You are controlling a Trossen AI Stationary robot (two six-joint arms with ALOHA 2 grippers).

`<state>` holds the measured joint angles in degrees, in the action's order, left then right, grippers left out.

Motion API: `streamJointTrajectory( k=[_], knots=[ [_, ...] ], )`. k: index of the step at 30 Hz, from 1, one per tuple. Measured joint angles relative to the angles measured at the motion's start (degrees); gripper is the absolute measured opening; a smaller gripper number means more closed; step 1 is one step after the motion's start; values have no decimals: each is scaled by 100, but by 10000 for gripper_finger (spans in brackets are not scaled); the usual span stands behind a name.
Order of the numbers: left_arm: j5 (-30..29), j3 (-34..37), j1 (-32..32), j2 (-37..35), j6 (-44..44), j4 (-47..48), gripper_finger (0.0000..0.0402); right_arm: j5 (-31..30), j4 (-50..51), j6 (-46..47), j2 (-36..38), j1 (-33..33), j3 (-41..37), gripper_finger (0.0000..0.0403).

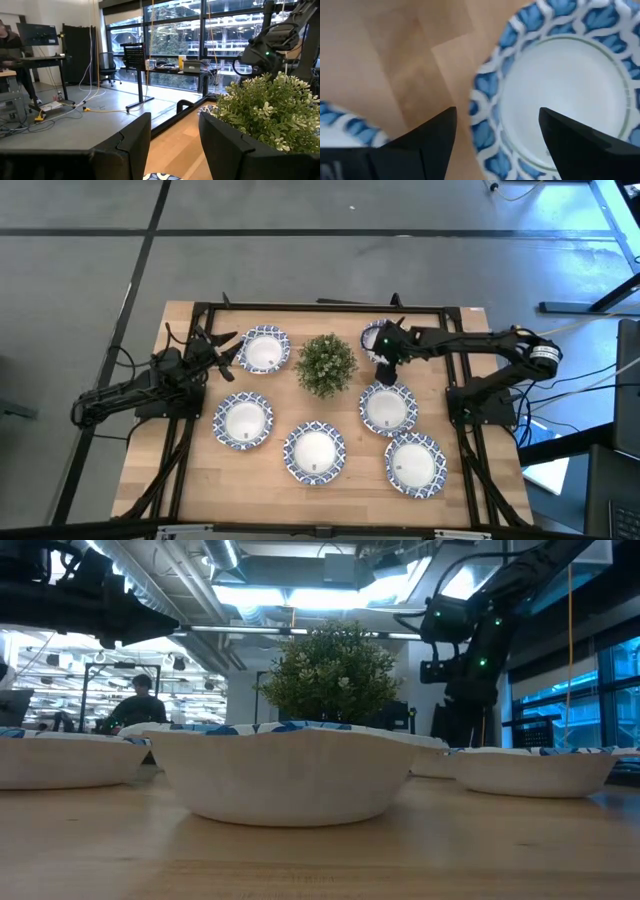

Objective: Nest bowls inside each other
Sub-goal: Stack the white bowl on top of the other white bowl

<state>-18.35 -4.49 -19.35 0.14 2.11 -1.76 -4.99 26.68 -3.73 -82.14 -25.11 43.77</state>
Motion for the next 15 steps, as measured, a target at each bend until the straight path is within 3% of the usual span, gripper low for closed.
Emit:
streamJointTrajectory(
  k=[15],
  knots=[
    [-2,0,0,2,0,0,161,167,-33,-107,-60,-200,0,281]
  ],
)
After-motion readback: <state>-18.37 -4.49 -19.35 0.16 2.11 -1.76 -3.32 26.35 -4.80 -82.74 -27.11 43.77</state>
